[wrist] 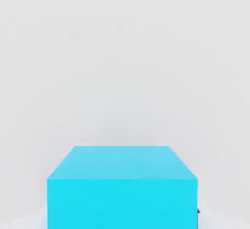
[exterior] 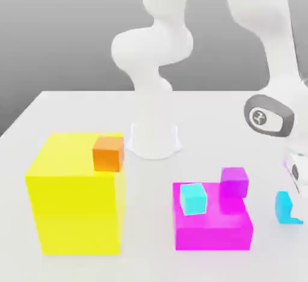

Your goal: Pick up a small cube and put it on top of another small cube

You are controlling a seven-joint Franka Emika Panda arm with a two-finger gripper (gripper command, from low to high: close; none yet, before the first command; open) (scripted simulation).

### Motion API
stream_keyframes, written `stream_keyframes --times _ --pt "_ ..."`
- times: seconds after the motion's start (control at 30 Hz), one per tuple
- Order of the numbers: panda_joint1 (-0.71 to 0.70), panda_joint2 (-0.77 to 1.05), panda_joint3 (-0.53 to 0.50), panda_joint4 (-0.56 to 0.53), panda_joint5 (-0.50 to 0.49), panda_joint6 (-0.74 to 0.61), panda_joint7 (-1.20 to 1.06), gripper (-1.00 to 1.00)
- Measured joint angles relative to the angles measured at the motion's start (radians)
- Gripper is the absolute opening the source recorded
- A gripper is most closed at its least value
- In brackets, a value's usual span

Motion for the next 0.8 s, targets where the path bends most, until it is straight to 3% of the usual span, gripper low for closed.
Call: stream_keyframes --times 0.27,0.57,0.73,0.77,0.8 --pt "-0.059 -0.285 -0.005 -0.123 0.173 -0.165 -0.104 -1.00" --pt "-0.134 -0.605 -0.037 -0.271 0.137 -0.332 -0.052 -1.00" --pt "-0.151 -0.491 -0.029 -0.317 0.120 -0.170 -0.036 -1.00" --pt "-0.152 -0.460 -0.028 -0.324 0.119 -0.134 -0.034 1.00" --pt "-0.152 -0.460 -0.028 -0.324 0.119 -0.134 -0.034 1.00"
